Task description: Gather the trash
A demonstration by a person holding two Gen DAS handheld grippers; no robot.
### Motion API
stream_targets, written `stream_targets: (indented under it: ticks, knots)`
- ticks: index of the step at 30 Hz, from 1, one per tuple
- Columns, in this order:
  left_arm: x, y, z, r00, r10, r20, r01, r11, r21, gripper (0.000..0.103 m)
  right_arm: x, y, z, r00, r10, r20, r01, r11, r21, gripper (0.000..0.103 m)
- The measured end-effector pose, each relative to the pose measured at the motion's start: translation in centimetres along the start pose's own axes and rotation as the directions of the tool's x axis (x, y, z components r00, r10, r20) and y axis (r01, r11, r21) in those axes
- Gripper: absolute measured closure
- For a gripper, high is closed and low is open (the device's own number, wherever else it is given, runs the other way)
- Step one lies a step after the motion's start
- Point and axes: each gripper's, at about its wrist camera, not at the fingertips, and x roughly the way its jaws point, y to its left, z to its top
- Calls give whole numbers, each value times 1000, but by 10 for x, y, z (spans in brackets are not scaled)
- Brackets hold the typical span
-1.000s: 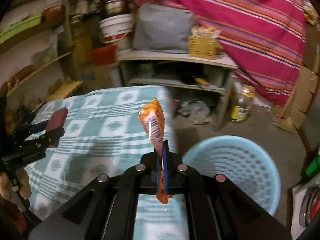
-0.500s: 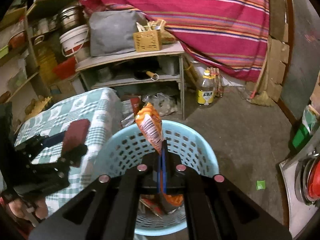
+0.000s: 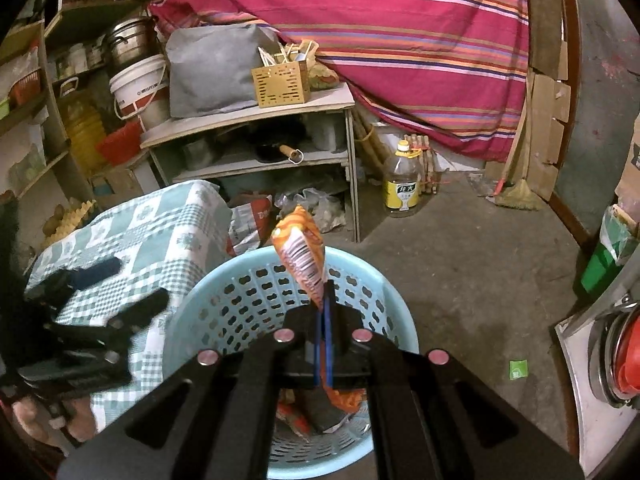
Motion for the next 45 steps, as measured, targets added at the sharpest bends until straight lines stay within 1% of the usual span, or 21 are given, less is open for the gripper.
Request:
stream_targets:
  ticks: [3, 5, 6, 7, 8, 9, 13, 14, 15, 16, 20, 23, 26, 27, 30, 34, 37, 39, 40, 43, 45]
  knots:
    - [-19, 18, -1, 998, 43, 35, -42, 999, -33, 7, 3, 4, -1, 1000, -20, 0, 20, 1000, -7, 101]
    - [-35, 34, -4, 995, 82, 60, -79, 995, -53, 6, 7, 5, -1, 1000, -29, -9, 28, 1000, -5, 98]
    - [-41, 40, -4, 994, 91, 67, -87, 994, -62, 6, 9, 6, -1, 999, -33, -13, 33, 999, -2, 81]
    - [-48, 49, -6, 992, 103, 75, -97, 992, -76, 6, 12, 6, -2, 999, -44, -16, 44, 999, 1, 47]
    - [-58, 59, -8, 989, 118, 86, -110, 990, -93, 6, 12, 7, -4, 998, -67, -4, 67, 998, 2, 33]
    - [-64, 65, -9, 987, 128, 92, -119, 988, -101, 6, 12, 8, -5, 997, -83, 8, 83, 997, 0, 27]
    - [-99, 93, -19, 974, 182, 135, -164, 977, -136, 6, 14, 15, -13, 995, -104, -4, 104, 995, -7, 27]
    - [-111, 102, -24, 969, 197, 146, -176, 974, -145, 6, 13, 16, -15, 994, -106, -1, 106, 994, -5, 26]
    - [-118, 106, -27, 967, 205, 152, -183, 972, -151, 6, 11, 19, -17, 994, -112, 1, 112, 994, -5, 22]
    - [-127, 114, -31, 962, 218, 162, -193, 968, -157, 6, 8, 23, -20, 993, -117, 10, 117, 993, -10, 19]
    - [-163, 140, -50, 941, 281, 187, -244, 949, -198, 5, -9, 46, -28, 992, -118, 52, 120, 992, -41, 14]
    - [-181, 158, -63, 940, 290, 180, -248, 942, -225, 5, -29, 72, -32, 989, -109, 96, 115, 992, -57, 13]
    - [-197, 172, -80, 935, 316, 158, -275, 932, -237, 5, -52, 100, -38, 986, -69, 150, 80, 995, -67, 6]
    - [-202, 177, -85, 932, 328, 153, -286, 927, -242, 5, -63, 113, -42, 982, -54, 183, 68, 995, -73, 5]
    - [-220, 193, -108, 916, 368, 157, -318, 909, -271, 5, -81, 147, -56, 974, -7, 227, 31, 994, -100, 5]
    - [-233, 212, -139, 901, 408, 148, -354, 888, -293, 5, -91, 190, -79, 972, 61, 226, -27, 988, -150, 5]
    - [-237, 222, -162, 890, 436, 131, -387, 876, -287, 5, -94, 222, -101, 965, 110, 238, -64, 979, -193, 5]
    - [-240, 231, -180, 875, 470, 116, -420, 857, -299, 5, -91, 241, -115, 962, 136, 238, -87, 975, -205, 5]
    - [-242, 235, -187, 869, 483, 109, -433, 847, -307, 5, -88, 247, -121, 962, 142, 232, -93, 973, -210, 5]
    - [-252, 244, -203, 862, 496, 107, -439, 835, -334, 5, -79, 267, -134, 970, 156, 187, -111, 967, -229, 5]
    - [-259, 248, -210, 855, 505, 116, -442, 827, -346, 5, -80, 276, -141, 968, 169, 187, -122, 964, -238, 5]
